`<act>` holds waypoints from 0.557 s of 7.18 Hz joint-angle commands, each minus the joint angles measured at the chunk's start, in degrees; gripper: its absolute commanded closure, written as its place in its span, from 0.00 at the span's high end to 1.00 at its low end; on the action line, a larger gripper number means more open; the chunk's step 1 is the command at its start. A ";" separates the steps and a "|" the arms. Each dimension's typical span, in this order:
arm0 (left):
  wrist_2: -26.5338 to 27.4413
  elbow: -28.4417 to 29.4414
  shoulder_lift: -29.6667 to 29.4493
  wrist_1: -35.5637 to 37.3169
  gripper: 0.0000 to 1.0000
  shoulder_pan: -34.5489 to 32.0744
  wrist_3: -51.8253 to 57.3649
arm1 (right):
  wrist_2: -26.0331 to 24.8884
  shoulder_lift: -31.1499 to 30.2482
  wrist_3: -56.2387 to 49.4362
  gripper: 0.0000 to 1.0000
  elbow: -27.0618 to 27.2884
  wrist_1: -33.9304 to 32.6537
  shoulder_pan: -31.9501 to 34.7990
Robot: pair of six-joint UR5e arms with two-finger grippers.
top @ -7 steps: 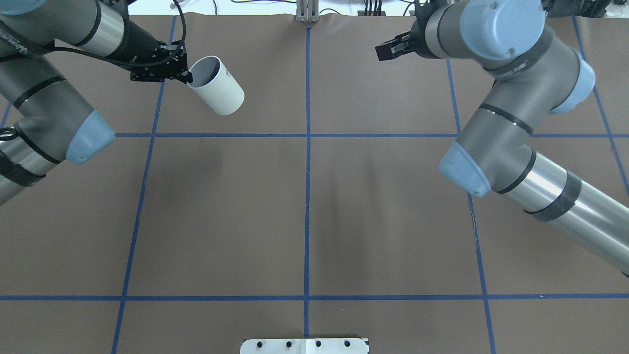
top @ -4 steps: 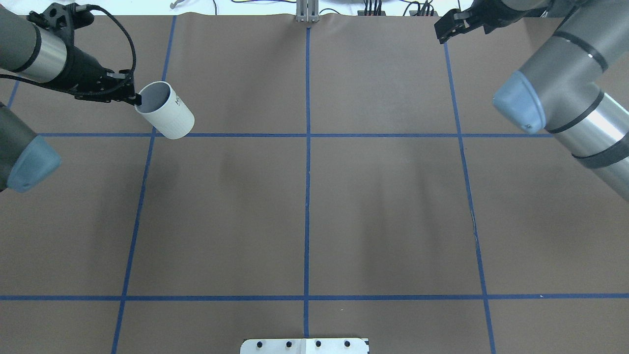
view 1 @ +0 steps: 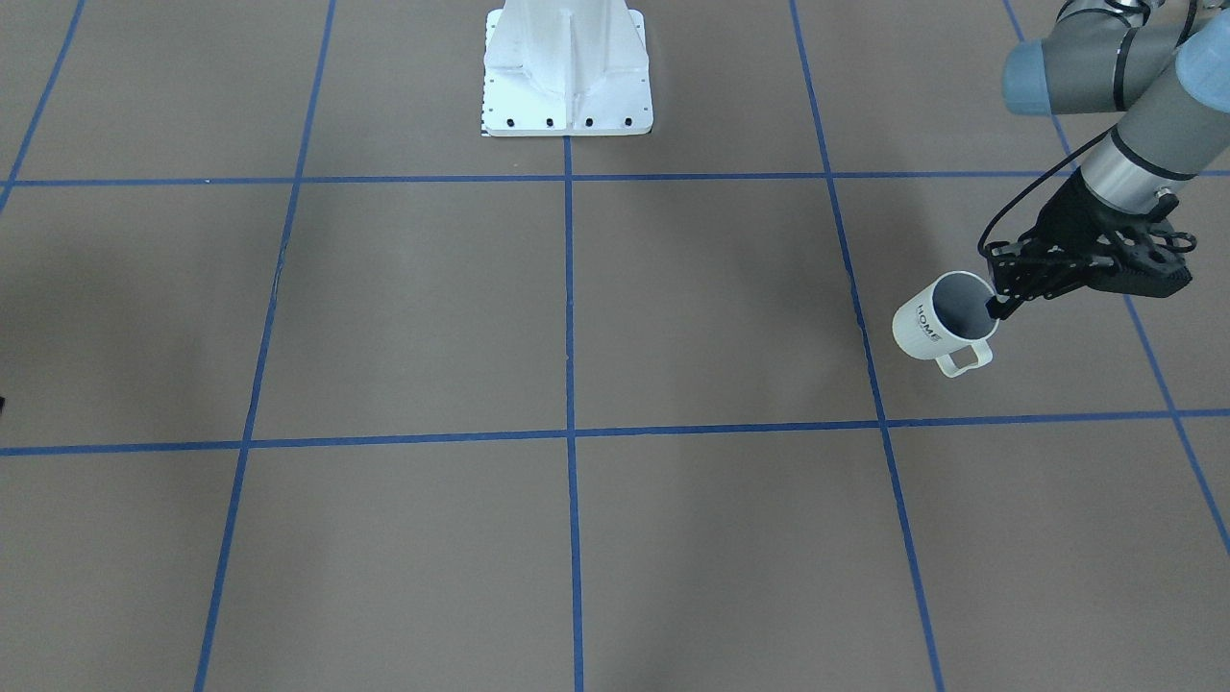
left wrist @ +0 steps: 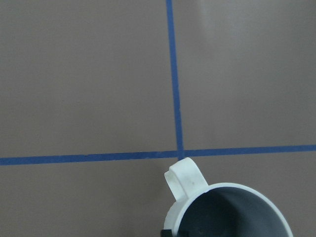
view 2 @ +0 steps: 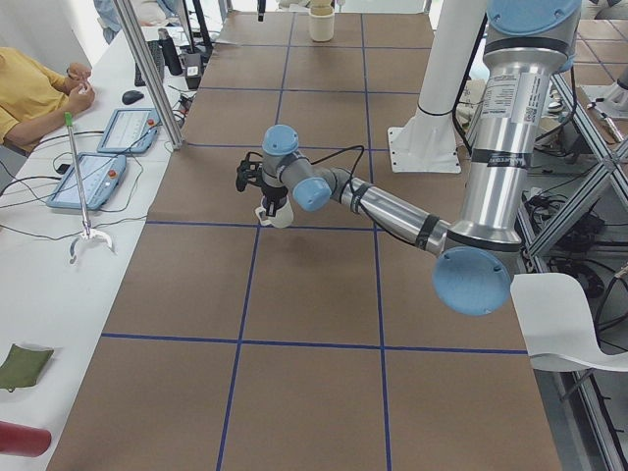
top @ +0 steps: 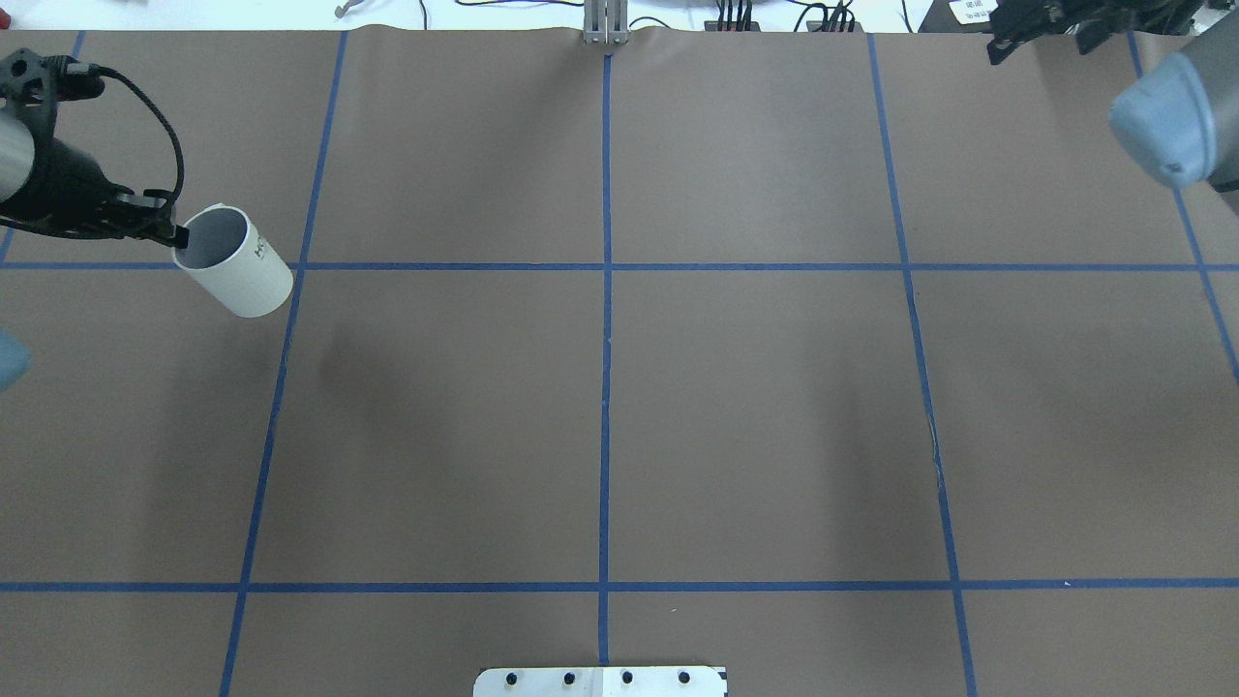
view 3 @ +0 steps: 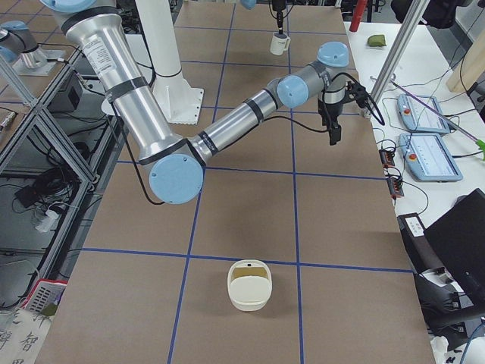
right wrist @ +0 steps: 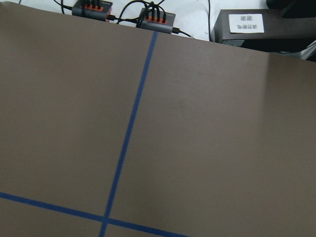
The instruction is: Left arm hands cup to right arm to dump lemon
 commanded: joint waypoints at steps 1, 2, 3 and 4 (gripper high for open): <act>0.25 0.24 5.45 -3.86 0.00 -0.56 3.65 | 3.97 -3.26 -9.90 1.00 -4.49 -0.50 6.65; 0.26 0.50 7.04 -5.97 0.00 -0.65 3.65 | 4.16 -4.58 -11.56 1.00 -4.94 -0.59 7.63; 2.60 0.68 7.49 -6.69 0.00 -0.57 3.65 | 4.16 -5.38 -14.02 1.00 -6.07 -0.68 8.34; 5.67 1.29 7.40 -6.70 0.00 -0.13 3.65 | 4.16 -6.17 -14.91 1.00 -6.34 -0.68 8.69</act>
